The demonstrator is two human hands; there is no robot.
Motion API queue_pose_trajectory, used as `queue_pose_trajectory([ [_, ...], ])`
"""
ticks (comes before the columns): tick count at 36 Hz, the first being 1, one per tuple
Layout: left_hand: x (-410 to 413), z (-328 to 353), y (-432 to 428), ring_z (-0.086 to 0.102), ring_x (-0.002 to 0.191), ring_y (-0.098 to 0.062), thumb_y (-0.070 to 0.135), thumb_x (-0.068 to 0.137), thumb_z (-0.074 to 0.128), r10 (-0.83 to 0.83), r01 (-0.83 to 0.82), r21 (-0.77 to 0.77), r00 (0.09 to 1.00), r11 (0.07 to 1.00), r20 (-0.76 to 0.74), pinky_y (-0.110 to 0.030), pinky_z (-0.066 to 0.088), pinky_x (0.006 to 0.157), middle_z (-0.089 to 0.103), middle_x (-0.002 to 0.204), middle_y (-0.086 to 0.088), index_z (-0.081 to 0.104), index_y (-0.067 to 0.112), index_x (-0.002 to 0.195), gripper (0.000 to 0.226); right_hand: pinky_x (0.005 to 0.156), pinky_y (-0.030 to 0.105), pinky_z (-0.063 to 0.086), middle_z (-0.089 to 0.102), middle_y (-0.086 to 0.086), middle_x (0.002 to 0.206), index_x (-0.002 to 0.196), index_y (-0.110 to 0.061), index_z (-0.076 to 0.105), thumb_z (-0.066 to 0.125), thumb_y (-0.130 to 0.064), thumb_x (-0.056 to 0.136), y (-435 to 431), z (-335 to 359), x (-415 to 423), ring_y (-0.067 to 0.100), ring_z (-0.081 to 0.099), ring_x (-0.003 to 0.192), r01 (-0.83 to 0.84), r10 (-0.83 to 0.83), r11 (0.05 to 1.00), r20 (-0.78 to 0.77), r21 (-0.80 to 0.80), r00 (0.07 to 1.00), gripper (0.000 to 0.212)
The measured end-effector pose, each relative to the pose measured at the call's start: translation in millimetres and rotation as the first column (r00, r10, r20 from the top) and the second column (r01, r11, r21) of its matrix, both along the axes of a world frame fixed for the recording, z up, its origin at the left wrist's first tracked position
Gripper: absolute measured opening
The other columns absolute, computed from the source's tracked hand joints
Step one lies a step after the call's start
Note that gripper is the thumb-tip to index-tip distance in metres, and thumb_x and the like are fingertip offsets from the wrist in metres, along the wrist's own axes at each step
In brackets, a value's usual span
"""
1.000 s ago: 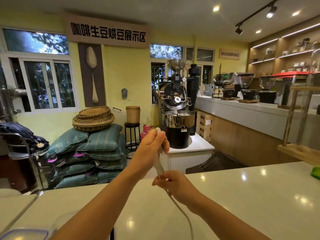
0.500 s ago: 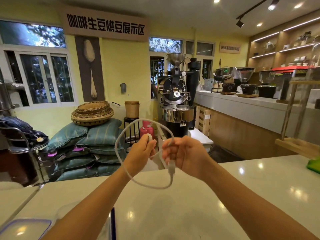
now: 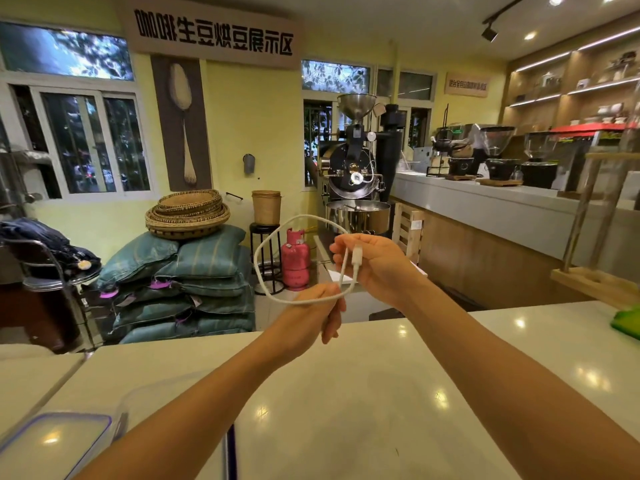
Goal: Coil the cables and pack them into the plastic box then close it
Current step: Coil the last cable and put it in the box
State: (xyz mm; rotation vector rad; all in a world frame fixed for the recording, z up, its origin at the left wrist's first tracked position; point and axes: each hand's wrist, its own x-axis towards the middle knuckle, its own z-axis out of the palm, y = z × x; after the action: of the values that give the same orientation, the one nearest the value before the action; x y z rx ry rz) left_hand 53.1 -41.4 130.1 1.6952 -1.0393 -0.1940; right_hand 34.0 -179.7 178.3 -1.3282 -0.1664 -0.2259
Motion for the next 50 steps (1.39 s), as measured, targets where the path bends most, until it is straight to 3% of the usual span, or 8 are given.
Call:
queue_pose_trajectory([
  [5,-6,7,1,0.043,0.042,-0.001,0.019,0.098,0.026,0.007,-0.007,-0.003,0.999,1.0,-0.041,-0.022,0.046,0.06,0.049,0.044,0.007,0.047,0.015,0.069,0.036,0.053,0.021,0.056,0.069,0.006,0.059,0.093,-0.014,0.048,0.047,0.004,0.088,1,-2,8,0.011,0.065,0.05,0.039,-0.034,0.982,-0.028,0.186,0.999,0.018],
  [12,-11,23,5,0.041,0.042,-0.004,0.02,0.099,0.023,-0.007,0.001,-0.068,0.996,0.998,-0.092,-0.016,0.042,0.054,0.044,0.05,0.002,0.045,0.014,0.067,0.039,0.068,0.024,0.054,0.071,0.002,0.074,0.088,-0.01,0.061,0.038,-0.009,0.095,5,-17,18,0.017,0.062,0.081,0.047,-0.045,0.991,-0.015,0.125,0.999,0.024],
  [24,-14,50,17,0.047,0.047,-0.008,0.022,0.097,0.027,-0.049,0.023,-0.22,0.992,0.975,-0.115,-0.021,0.041,0.057,0.049,0.043,0.006,0.046,0.013,0.07,0.034,0.066,0.011,0.047,0.055,-0.002,0.072,0.07,-0.021,0.05,0.046,-0.013,0.093,41,-44,16,0.01,0.058,0.075,0.221,-0.233,0.767,0.06,-0.602,0.971,0.025],
  [27,-12,55,19,0.047,0.043,-0.007,0.023,0.097,0.028,-0.052,0.013,-0.266,0.989,0.964,-0.138,-0.016,0.042,0.048,0.05,0.045,0.005,0.046,0.013,0.07,0.034,0.081,0.031,0.051,0.062,0.024,0.107,0.104,-0.001,0.059,0.051,-0.015,0.089,46,-48,6,0.036,0.058,0.103,0.168,-0.192,0.787,0.024,-0.594,0.981,0.022],
  [29,-8,57,19,0.045,0.044,-0.009,0.025,0.097,0.028,-0.053,0.003,-0.301,0.986,0.954,-0.157,-0.019,0.041,0.05,0.051,0.045,0.005,0.045,0.014,0.072,0.031,0.08,0.019,0.046,0.062,0.02,0.117,0.115,-0.001,0.056,0.052,-0.014,0.089,48,-52,1,0.025,0.059,0.103,0.094,-0.121,0.829,-0.012,-0.551,0.993,0.029],
  [33,4,57,21,0.048,0.047,-0.006,0.021,0.097,0.03,0.076,-0.121,-0.359,0.988,0.926,-0.136,-0.017,0.041,0.052,0.055,0.046,0.006,0.043,0.017,0.075,0.026,0.087,0.026,0.05,0.067,0.009,0.086,0.124,-0.003,0.047,0.045,-0.009,0.093,58,-57,-5,0.015,0.063,0.082,-0.024,0.003,0.911,-0.052,-0.412,0.999,0.031],
  [41,32,46,41,0.05,0.046,0.0,0.018,0.098,0.031,0.316,-0.329,-0.375,0.944,0.866,-0.099,-0.014,0.043,0.059,0.051,0.063,-0.004,0.041,0.018,0.078,0.022,0.064,0.026,0.056,0.064,0.001,0.055,0.078,-0.012,0.046,0.036,0.002,0.09,58,-41,-18,0.015,0.063,0.054,-0.214,0.214,0.973,-0.006,-0.081,0.977,0.02],
  [50,35,20,44,0.049,0.04,0.008,0.013,0.096,0.036,0.444,-0.43,-0.206,0.896,0.879,0.022,-0.004,0.039,0.046,0.049,0.061,-0.001,0.04,0.011,0.076,0.021,0.064,0.016,0.055,0.064,-0.004,0.063,0.075,-0.008,0.059,0.047,0.003,0.068,51,-8,-37,0.007,0.062,0.06,-0.349,0.382,0.885,0.053,-0.31,0.923,0.018],
])
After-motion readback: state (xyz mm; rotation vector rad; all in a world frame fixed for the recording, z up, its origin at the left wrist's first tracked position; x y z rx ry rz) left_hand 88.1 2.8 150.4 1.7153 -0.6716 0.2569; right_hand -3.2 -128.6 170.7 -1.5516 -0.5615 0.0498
